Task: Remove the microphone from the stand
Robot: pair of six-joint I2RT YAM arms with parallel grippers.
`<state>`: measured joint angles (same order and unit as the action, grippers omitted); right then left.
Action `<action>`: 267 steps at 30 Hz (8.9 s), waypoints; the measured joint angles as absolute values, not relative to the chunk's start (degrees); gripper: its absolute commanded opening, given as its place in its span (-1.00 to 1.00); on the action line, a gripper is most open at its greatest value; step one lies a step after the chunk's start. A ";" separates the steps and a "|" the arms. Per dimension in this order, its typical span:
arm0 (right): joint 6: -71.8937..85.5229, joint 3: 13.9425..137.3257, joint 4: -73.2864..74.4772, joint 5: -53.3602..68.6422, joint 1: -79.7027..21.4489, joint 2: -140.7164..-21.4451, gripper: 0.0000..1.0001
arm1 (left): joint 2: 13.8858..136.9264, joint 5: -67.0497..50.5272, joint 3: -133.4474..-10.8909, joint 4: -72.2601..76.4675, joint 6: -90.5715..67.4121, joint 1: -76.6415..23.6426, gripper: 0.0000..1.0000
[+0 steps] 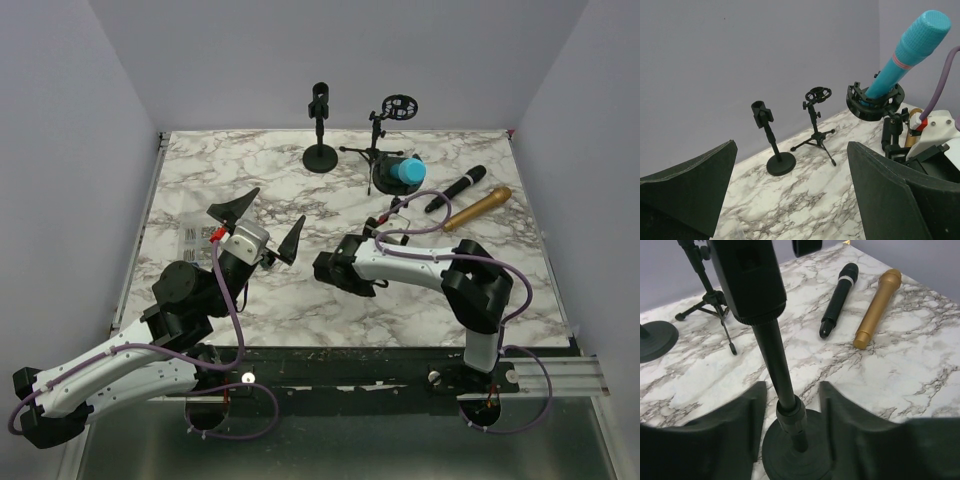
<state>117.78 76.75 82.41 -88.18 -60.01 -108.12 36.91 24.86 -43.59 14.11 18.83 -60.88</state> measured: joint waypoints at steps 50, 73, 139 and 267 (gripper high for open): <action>117.97 51.70 75.26 -88.42 -93.71 -70.30 0.99 | 42.94 24.84 -43.57 14.02 18.57 -60.88 0.94; 116.84 53.01 58.33 -87.24 -86.83 -70.11 0.99 | 43.88 23.75 -50.06 7.20 5.56 -60.88 0.97; -14.44 42.87 -18.70 -48.99 -59.27 -48.64 0.93 | 44.25 23.29 -48.18 5.48 14.02 -50.63 0.97; 41.39 52.64 10.33 -1.58 22.50 -92.60 -0.99 | 44.31 21.23 -46.46 7.55 15.16 -54.11 0.97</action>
<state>41.39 52.64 10.33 -1.58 22.50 -92.60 44.31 21.23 -46.46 7.55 15.16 -54.11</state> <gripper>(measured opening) 0.522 0.980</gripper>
